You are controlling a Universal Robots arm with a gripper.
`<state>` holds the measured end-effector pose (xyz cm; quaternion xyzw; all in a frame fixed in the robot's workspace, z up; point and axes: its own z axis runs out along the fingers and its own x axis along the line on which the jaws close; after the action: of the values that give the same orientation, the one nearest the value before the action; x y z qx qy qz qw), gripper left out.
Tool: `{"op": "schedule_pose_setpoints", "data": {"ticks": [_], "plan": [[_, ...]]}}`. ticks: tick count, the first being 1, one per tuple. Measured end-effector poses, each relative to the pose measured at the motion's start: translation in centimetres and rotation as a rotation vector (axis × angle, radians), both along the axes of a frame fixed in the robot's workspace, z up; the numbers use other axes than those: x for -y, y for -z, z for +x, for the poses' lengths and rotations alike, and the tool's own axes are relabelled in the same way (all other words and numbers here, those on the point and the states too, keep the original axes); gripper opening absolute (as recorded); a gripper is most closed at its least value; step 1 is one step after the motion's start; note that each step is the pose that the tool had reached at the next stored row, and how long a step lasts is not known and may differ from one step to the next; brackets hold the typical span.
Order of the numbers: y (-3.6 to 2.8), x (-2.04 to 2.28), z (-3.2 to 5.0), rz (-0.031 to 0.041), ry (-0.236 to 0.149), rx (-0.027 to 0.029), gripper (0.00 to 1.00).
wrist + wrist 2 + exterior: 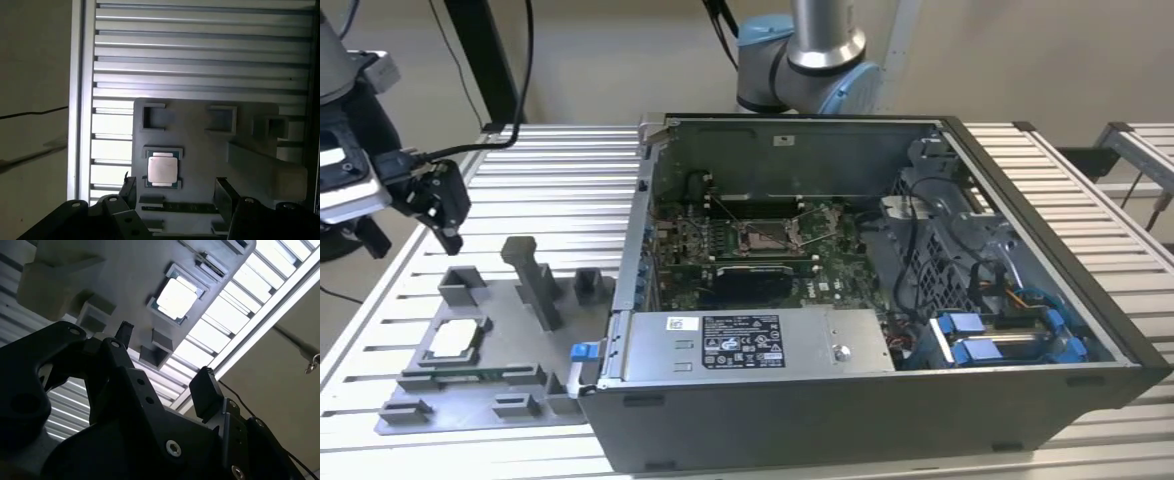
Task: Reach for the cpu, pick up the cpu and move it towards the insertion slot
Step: 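Pick up the cpu and move it towards the insertion slot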
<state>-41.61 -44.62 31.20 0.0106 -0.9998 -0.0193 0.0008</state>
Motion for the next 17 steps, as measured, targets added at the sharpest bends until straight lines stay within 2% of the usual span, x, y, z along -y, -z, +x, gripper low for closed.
{"op": "schedule_pose_setpoints", "data": {"ticks": [7,17], "plan": [[1.26,0.19,-0.09,0.0,0.0,-0.0001,1.0],[3.09,0.2,-0.09,0.0,0.0,-0.0001,1.0]]}}
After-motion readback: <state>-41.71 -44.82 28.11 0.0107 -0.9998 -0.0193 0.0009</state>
